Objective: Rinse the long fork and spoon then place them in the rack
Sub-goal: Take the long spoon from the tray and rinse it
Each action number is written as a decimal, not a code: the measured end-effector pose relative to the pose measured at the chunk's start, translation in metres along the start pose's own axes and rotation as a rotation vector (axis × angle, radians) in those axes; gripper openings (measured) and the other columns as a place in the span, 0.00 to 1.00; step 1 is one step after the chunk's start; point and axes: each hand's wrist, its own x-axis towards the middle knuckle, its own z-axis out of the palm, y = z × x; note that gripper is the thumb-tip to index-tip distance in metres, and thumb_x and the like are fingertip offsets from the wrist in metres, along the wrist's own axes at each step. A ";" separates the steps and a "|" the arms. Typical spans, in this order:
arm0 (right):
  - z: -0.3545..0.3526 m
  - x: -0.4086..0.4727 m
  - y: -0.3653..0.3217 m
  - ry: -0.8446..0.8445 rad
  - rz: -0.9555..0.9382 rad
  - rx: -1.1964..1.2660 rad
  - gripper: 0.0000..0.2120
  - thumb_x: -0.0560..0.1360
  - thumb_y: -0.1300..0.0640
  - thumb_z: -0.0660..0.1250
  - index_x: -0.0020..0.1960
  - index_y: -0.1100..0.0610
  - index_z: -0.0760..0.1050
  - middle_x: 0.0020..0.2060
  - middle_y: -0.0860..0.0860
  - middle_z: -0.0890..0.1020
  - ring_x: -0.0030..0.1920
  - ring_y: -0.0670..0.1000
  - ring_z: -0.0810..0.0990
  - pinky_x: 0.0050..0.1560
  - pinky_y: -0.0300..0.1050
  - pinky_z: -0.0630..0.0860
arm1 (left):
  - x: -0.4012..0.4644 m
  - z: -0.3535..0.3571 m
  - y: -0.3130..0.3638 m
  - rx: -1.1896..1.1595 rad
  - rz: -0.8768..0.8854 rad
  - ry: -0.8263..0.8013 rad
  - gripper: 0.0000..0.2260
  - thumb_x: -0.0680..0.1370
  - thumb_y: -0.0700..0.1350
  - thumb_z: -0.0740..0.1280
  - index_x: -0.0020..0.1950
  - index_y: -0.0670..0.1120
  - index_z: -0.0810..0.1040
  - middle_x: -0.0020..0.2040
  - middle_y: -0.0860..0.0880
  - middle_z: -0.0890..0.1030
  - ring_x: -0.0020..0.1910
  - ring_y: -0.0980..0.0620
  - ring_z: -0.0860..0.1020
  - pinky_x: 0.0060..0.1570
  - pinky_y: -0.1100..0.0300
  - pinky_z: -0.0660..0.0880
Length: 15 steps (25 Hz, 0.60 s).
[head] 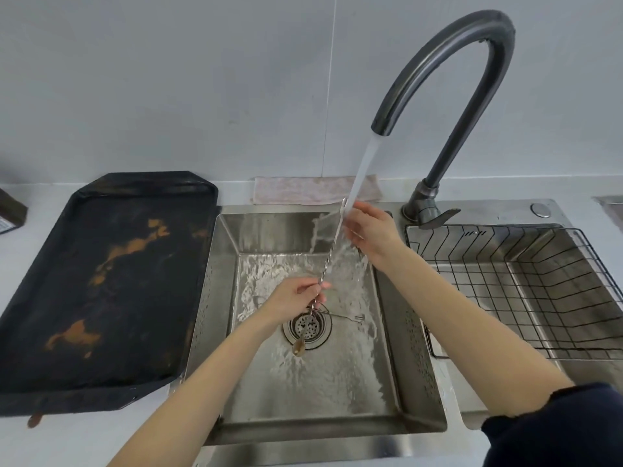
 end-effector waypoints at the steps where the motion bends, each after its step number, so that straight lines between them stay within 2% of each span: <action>1: -0.001 0.000 -0.001 0.012 0.001 -0.012 0.12 0.75 0.68 0.64 0.56 0.58 0.74 0.37 0.51 0.78 0.34 0.46 0.76 0.32 0.34 0.74 | 0.000 0.001 0.001 -0.011 0.000 -0.002 0.12 0.80 0.38 0.57 0.60 0.40 0.76 0.37 0.51 0.77 0.34 0.57 0.74 0.28 0.79 0.71; 6: -0.002 -0.001 -0.004 0.039 -0.032 -0.097 0.09 0.76 0.66 0.63 0.53 0.56 0.75 0.32 0.49 0.75 0.31 0.44 0.72 0.33 0.33 0.72 | -0.002 0.006 0.004 -0.004 0.029 -0.023 0.11 0.79 0.39 0.58 0.59 0.44 0.76 0.36 0.53 0.78 0.33 0.58 0.75 0.29 0.76 0.70; 7: -0.001 -0.002 -0.004 0.044 -0.038 -0.127 0.07 0.77 0.65 0.62 0.48 0.56 0.76 0.31 0.49 0.74 0.30 0.45 0.71 0.32 0.34 0.71 | -0.001 0.006 0.004 -0.013 0.038 -0.026 0.10 0.79 0.40 0.59 0.58 0.44 0.77 0.35 0.53 0.78 0.32 0.59 0.75 0.30 0.75 0.71; 9: 0.000 -0.002 -0.003 0.038 -0.053 -0.201 0.11 0.78 0.63 0.61 0.38 0.55 0.75 0.30 0.50 0.74 0.28 0.45 0.70 0.32 0.35 0.69 | 0.000 0.004 0.006 -0.036 0.047 -0.010 0.09 0.78 0.42 0.62 0.55 0.42 0.78 0.34 0.53 0.79 0.28 0.62 0.76 0.30 0.73 0.72; 10: 0.001 -0.001 -0.001 0.022 -0.053 -0.233 0.12 0.77 0.63 0.61 0.36 0.55 0.74 0.29 0.50 0.75 0.28 0.46 0.70 0.32 0.36 0.69 | 0.000 0.002 0.007 -0.048 0.046 0.005 0.09 0.77 0.43 0.64 0.54 0.42 0.79 0.34 0.53 0.79 0.27 0.63 0.76 0.30 0.72 0.72; 12: 0.002 -0.001 0.005 -0.011 -0.059 -0.267 0.07 0.76 0.65 0.62 0.42 0.57 0.75 0.31 0.51 0.77 0.31 0.49 0.73 0.33 0.38 0.70 | -0.001 -0.001 0.013 -0.074 0.050 0.031 0.10 0.76 0.44 0.65 0.55 0.41 0.78 0.34 0.52 0.80 0.24 0.64 0.75 0.28 0.72 0.72; 13: 0.003 -0.002 0.008 -0.018 -0.066 -0.285 0.05 0.76 0.65 0.64 0.50 0.58 0.75 0.32 0.51 0.78 0.32 0.49 0.75 0.33 0.38 0.72 | -0.002 -0.002 0.017 -0.083 0.067 0.037 0.10 0.77 0.43 0.65 0.57 0.42 0.77 0.34 0.51 0.80 0.23 0.64 0.75 0.28 0.72 0.72; 15: 0.001 -0.001 0.015 -0.010 -0.080 -0.320 0.22 0.75 0.65 0.66 0.68 0.60 0.66 0.35 0.50 0.80 0.32 0.45 0.80 0.33 0.34 0.77 | -0.004 -0.005 0.024 -0.108 0.123 0.030 0.13 0.77 0.41 0.64 0.60 0.50 0.73 0.35 0.51 0.81 0.24 0.63 0.76 0.28 0.71 0.73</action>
